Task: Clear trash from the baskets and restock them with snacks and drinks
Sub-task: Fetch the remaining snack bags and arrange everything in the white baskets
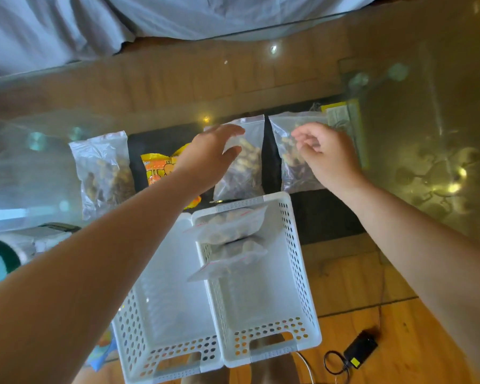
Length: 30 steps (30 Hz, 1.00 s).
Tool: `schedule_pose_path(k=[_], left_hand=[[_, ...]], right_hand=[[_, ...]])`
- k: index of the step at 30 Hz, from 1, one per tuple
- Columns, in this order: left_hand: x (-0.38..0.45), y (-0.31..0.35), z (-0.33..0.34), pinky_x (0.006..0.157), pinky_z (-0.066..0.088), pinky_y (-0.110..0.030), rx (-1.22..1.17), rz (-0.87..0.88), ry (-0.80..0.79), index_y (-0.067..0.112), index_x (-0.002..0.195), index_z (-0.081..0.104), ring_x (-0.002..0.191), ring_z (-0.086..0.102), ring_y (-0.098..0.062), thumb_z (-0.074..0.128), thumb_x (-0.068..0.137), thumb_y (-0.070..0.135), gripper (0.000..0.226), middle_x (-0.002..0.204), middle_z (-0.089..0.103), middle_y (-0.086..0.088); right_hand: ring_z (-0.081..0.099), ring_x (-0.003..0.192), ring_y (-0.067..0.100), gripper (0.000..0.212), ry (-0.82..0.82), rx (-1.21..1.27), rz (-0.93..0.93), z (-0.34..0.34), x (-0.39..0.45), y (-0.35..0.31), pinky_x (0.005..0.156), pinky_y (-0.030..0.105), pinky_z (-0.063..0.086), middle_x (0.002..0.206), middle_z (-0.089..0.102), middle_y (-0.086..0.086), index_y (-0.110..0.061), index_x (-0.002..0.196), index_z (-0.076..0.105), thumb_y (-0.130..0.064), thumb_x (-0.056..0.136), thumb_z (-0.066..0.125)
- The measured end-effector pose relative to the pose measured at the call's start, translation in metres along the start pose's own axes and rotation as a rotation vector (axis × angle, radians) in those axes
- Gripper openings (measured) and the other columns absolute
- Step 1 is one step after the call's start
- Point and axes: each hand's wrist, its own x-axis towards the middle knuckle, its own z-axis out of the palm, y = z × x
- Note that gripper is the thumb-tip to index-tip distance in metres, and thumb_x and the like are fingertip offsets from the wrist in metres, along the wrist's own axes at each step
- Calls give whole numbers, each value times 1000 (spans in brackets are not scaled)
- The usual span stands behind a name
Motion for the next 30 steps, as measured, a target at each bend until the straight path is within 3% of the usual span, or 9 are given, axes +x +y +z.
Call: schedule_pose_path(k=[6,10,13,17,20,22,23,25,30], left_hand=[[51,-9,15,104,39,-43,181,-49,6,19,141,37,128,44,-28,45,96,20,46,143,44,-6],[63,-12,18,104,38,-45,233,-79,-61,20,141,36,125,47,-30,38,99,16,42,143,46,-6],[64,-14,18,102,41,-44,216,-53,-57,20,138,41,121,52,-29,37,99,13,40,138,52,-6],[64,-13,14,103,38,-42,248,-52,-6,17,132,50,118,53,-27,41,97,10,36,131,55,-7],[60,-10,9,97,42,-42,287,-53,-2,14,103,60,106,57,-33,42,93,0,25,120,57,-11],[54,-5,5,92,47,-44,262,-58,5,19,90,54,101,58,-35,43,91,-3,24,116,58,-14],[50,-1,3,89,49,-44,227,-61,15,16,90,58,99,58,-35,44,92,0,22,115,58,-14],[40,7,-1,88,51,-43,169,-34,51,8,103,67,98,60,-32,45,95,8,23,113,61,-12],[-1,27,-12,70,42,-30,138,94,126,13,105,70,85,57,-23,49,95,15,23,95,60,1]], right_hand=[[44,127,20,37,5,-245,-32,12,49,27,96,21,32,136,50,4,-16,126,52,-6,91,46],[9,145,25,52,-216,-405,-1,16,63,34,115,47,9,155,22,4,-29,144,26,-11,97,38],[7,145,25,52,-239,-392,49,15,66,35,113,54,-4,149,33,6,-32,144,24,-11,98,35],[42,127,30,50,-87,-491,3,8,67,35,115,50,1,129,52,11,-25,136,39,-1,92,44],[49,120,30,39,-42,-496,-1,2,64,36,116,42,6,125,57,11,-18,130,48,-7,92,49],[52,115,30,32,-20,-466,-15,-3,55,36,108,38,25,122,60,11,-14,124,55,-13,93,50],[54,112,30,30,-7,-424,-15,-6,49,34,97,35,35,120,62,11,-12,121,58,-15,92,52],[59,101,27,24,4,-324,-7,-15,35,29,76,26,37,110,66,10,-10,111,64,-17,89,56],[62,82,20,11,-46,-150,-34,-44,-17,13,73,35,50,83,67,0,-15,87,71,-14,82,61]])
